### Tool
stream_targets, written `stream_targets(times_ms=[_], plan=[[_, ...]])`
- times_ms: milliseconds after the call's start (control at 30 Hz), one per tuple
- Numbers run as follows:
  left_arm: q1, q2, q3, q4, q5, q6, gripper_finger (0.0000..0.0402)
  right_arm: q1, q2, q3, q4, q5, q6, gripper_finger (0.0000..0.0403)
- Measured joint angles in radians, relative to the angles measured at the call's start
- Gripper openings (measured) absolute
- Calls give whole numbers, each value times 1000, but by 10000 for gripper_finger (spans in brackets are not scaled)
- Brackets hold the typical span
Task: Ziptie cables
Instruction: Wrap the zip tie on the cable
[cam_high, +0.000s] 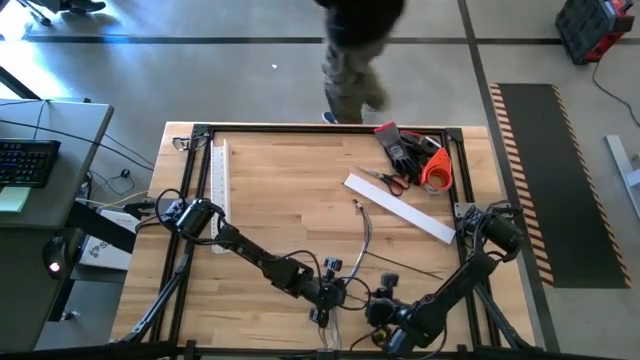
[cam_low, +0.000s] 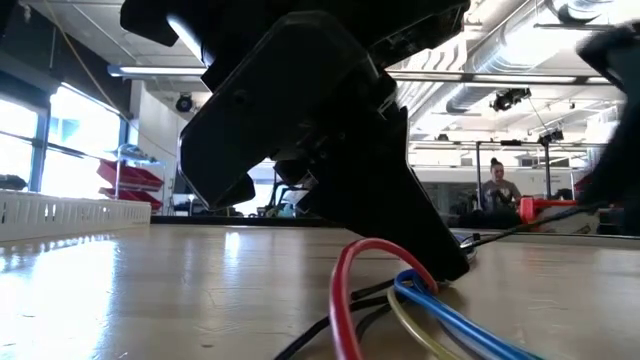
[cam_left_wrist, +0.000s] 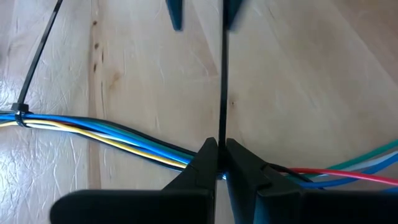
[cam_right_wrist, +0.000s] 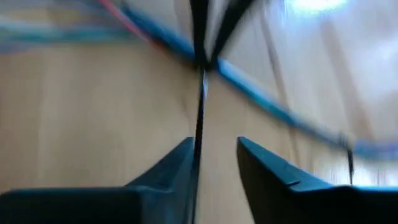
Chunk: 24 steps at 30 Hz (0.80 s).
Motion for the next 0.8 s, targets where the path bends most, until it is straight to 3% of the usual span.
stream_targets(times_ms=[133, 233, 433, 667, 800], plan=[[0, 1, 0, 5, 3, 0, 0, -20, 0, -63, 212, 82, -177, 148], [-1, 1, 0, 6, 3, 0, 0, -44, 0, -119, 353, 85, -243, 149], [-1, 1, 0, 8, 2, -1, 0, -75, 0, -183, 531, 71, -325, 107], [-1, 1, 0, 11, 2, -3, 0, -88, 6, -192, 540, 54, -332, 49], [-1, 2, 0, 11, 1, -2, 1, -94, 34, -192, 550, 37, -325, 38]])
